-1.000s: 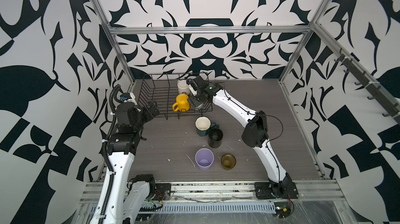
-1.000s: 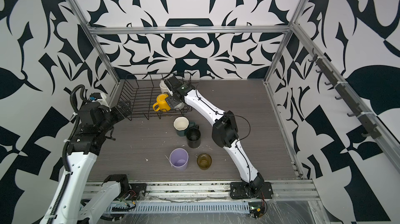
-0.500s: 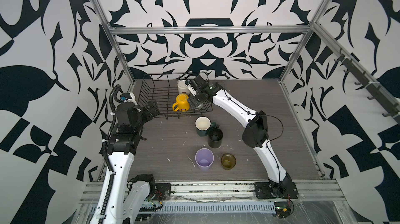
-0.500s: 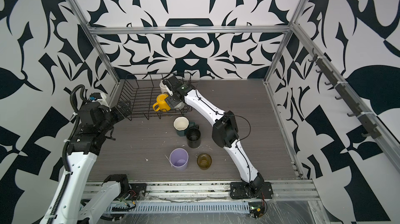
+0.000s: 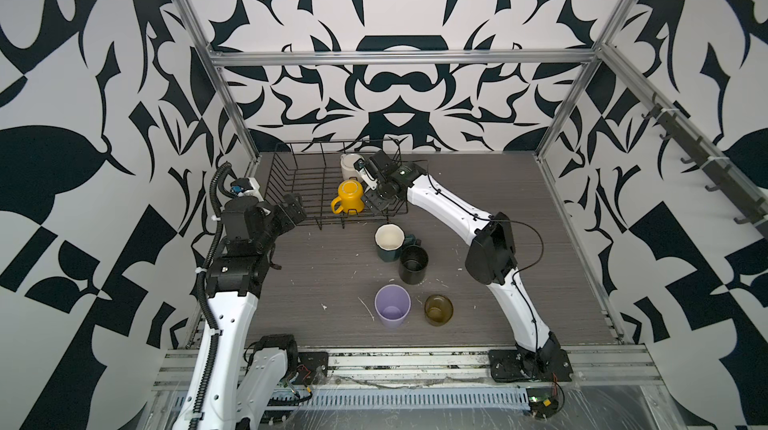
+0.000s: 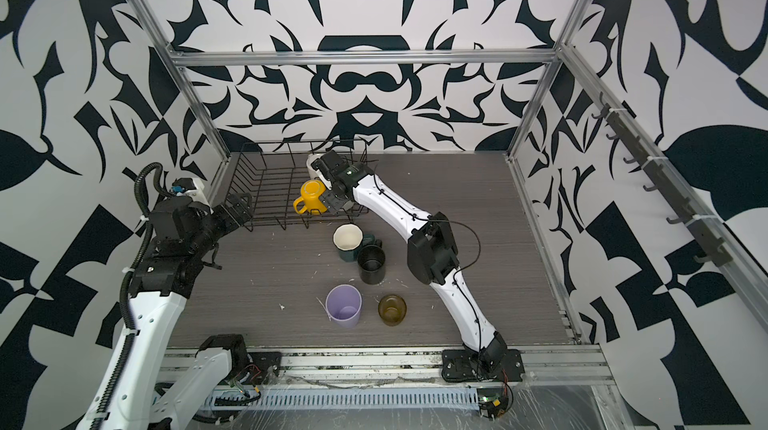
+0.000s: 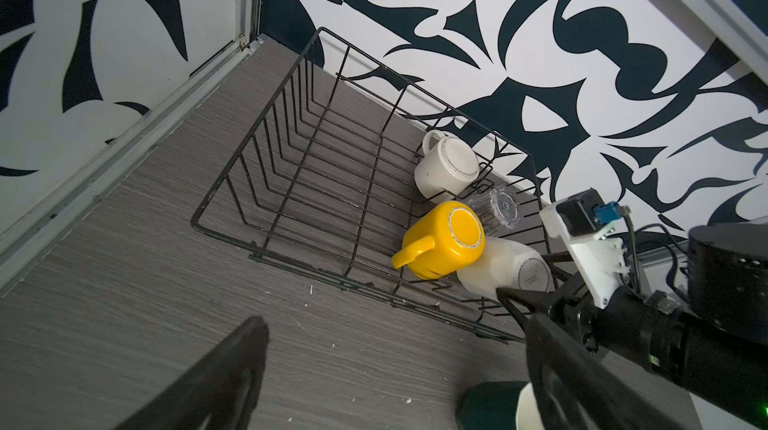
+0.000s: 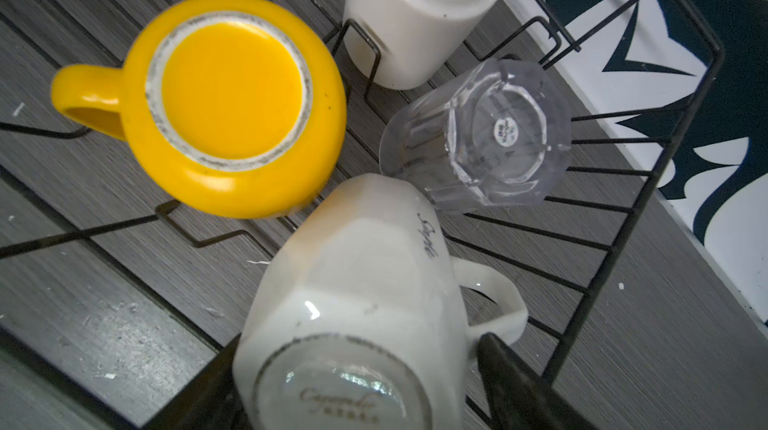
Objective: Load cups into a dish rack
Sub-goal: Rotate the cup at the dish rack.
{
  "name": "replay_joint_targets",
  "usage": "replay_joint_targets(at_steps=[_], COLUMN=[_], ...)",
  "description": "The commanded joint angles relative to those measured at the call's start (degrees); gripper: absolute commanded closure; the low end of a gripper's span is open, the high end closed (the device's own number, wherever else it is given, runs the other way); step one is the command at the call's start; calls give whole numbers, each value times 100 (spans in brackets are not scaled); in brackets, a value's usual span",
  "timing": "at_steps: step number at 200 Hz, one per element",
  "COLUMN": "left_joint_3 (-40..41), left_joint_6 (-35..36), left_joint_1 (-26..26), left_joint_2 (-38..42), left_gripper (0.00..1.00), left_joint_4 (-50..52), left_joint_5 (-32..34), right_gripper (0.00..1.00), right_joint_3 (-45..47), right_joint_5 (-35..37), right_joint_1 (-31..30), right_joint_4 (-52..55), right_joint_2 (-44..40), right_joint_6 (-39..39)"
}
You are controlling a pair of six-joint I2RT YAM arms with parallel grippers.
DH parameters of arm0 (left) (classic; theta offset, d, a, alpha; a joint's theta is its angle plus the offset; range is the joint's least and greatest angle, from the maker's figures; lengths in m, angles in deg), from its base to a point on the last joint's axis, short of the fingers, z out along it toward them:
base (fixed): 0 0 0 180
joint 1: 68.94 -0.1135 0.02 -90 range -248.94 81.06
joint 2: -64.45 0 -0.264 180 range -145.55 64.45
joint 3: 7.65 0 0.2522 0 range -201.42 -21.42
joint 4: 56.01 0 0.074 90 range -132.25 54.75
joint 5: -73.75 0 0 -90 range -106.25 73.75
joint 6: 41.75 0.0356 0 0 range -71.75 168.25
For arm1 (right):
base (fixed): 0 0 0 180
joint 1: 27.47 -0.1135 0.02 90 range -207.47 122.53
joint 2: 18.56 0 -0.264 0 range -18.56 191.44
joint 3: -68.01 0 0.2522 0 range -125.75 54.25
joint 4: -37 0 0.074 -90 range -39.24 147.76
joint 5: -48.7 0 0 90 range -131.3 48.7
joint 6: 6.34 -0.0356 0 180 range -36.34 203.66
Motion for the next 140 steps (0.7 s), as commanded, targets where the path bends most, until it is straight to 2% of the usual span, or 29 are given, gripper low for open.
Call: replay_joint_targets(at_steps=[1, 19, 54, 101, 140], left_joint_3=[77, 88, 110, 136, 144], left_joint_6=[-13, -12, 6, 21, 24], left_joint_1=[-23, -25, -31, -54, -67], left_joint_2=[86, 103, 121, 86, 55], left_gripper=[1, 1, 1, 1, 1], left_joint_4=[14, 19, 29, -5, -38], left_joint_5=[-31, -7, 13, 5, -5], right_gripper=[18, 24, 44, 58, 66], right_joint_3=[-302, -487, -556, -590, -856], right_joint_5=[319, 327, 316, 343, 303], right_joint_1=[-44, -42, -43, -42, -42], right_joint_4=[13, 51, 60, 32, 181], right_joint_2=[11, 134, 176, -13, -188], right_joint_6=[68, 126, 169, 211, 196])
